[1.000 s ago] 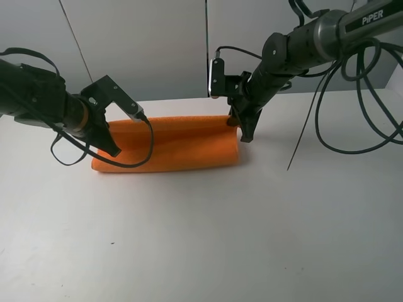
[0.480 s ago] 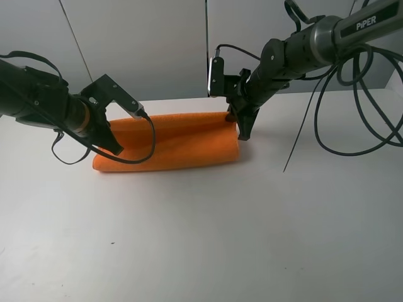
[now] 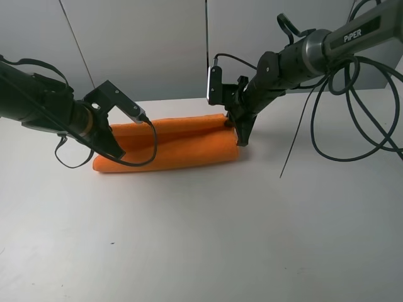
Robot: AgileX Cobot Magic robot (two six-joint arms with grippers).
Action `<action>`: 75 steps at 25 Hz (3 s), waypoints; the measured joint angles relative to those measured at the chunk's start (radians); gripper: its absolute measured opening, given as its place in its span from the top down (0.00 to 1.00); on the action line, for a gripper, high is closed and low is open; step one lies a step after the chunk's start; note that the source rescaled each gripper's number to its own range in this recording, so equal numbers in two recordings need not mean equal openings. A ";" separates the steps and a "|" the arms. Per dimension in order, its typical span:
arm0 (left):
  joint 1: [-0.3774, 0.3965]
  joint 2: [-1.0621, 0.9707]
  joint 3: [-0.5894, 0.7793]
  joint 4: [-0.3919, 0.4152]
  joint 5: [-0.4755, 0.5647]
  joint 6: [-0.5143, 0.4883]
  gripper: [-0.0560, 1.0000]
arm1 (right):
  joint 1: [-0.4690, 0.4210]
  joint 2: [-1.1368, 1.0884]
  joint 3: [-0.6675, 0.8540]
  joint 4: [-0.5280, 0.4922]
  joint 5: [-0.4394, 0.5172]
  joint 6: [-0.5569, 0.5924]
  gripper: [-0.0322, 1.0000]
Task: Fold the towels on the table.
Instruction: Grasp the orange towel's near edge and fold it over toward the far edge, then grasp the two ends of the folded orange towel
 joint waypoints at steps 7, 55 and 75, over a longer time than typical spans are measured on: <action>0.015 0.000 -0.005 0.002 0.091 -0.034 0.41 | -0.018 0.002 0.000 -0.002 -0.079 -0.035 0.34; 0.286 0.061 -0.175 -1.359 0.063 0.912 0.00 | -0.153 -0.104 -0.077 0.466 0.368 0.746 0.00; 0.252 0.148 -0.198 -1.346 0.132 1.002 0.00 | -0.153 -0.062 -0.077 0.440 0.375 0.780 0.00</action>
